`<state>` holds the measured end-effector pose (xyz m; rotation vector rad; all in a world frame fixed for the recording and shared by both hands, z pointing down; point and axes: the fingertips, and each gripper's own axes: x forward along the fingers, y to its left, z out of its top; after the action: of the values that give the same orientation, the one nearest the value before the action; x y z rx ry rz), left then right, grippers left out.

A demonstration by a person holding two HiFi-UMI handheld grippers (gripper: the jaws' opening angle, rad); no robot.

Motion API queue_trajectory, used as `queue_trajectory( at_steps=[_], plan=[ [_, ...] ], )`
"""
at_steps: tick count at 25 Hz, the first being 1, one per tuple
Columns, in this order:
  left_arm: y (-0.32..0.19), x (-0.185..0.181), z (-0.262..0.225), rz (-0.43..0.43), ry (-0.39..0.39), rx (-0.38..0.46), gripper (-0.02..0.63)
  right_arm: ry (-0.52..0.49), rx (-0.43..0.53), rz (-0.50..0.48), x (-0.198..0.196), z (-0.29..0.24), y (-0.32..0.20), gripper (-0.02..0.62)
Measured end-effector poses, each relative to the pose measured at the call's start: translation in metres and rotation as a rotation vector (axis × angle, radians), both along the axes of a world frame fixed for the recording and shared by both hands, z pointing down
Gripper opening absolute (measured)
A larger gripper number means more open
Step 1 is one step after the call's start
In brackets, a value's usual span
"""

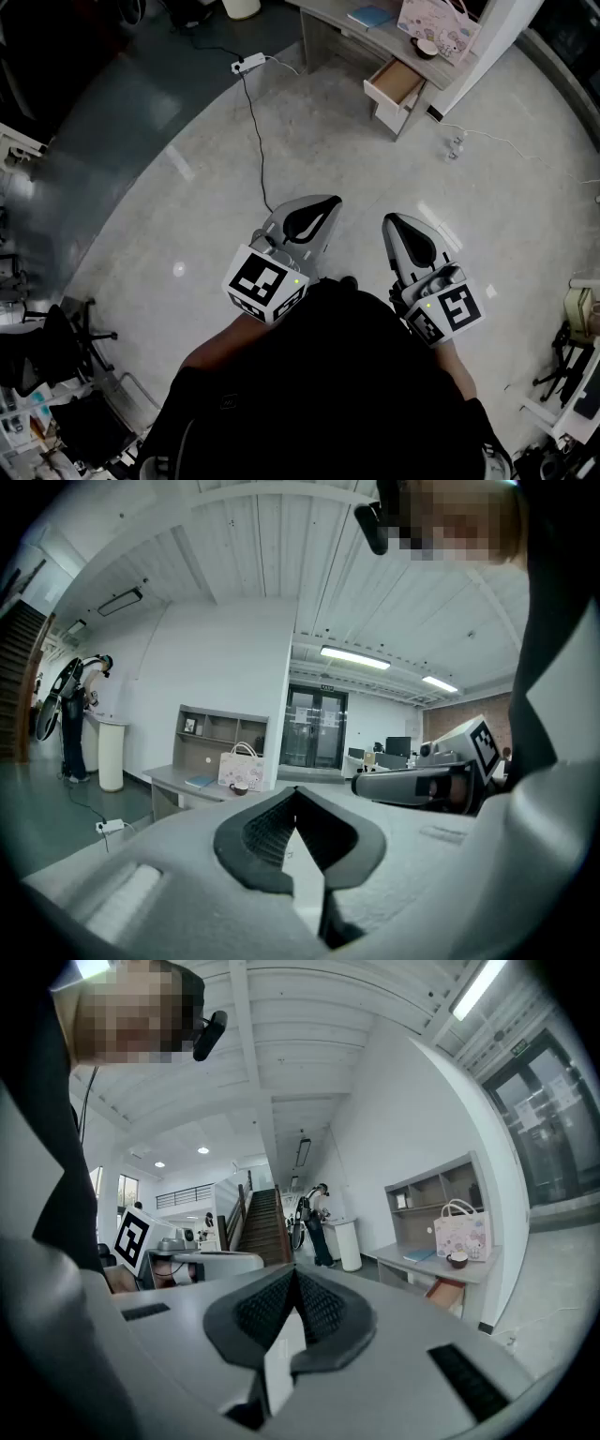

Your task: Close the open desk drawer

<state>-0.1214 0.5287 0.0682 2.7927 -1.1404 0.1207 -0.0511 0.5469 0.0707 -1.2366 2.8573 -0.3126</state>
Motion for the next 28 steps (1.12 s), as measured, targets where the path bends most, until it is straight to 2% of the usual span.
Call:
queue_trajectory(
  at_steps=[6, 12, 19, 23, 28],
  plan=[
    [-0.003, 0.015, 0.0, 0.003, 0.004, -0.005, 0.006, -0.014, -0.006, 0.017, 0.017, 0.001, -0.002, 0.011],
    [-0.01, 0.034, 0.002, -0.001, -0.003, 0.009, 0.006, -0.091, -0.001, 0.034, 0.045, -0.001, -0.006, 0.012],
    [-0.025, 0.048, 0.003, -0.028, 0.009, 0.014, 0.006, -0.057, 0.009, 0.016, 0.063, 0.003, -0.013, 0.014],
    [-0.044, 0.047, 0.009, -0.028, 0.02, 0.006, 0.006, -0.062, 0.003, 0.011, 0.064, 0.008, -0.029, 0.015],
    [-0.088, 0.047, 0.01, -0.017, 0.034, 0.009, 0.006, -0.065, -0.02, 0.029, 0.065, 0.013, -0.073, 0.017]
  ],
)
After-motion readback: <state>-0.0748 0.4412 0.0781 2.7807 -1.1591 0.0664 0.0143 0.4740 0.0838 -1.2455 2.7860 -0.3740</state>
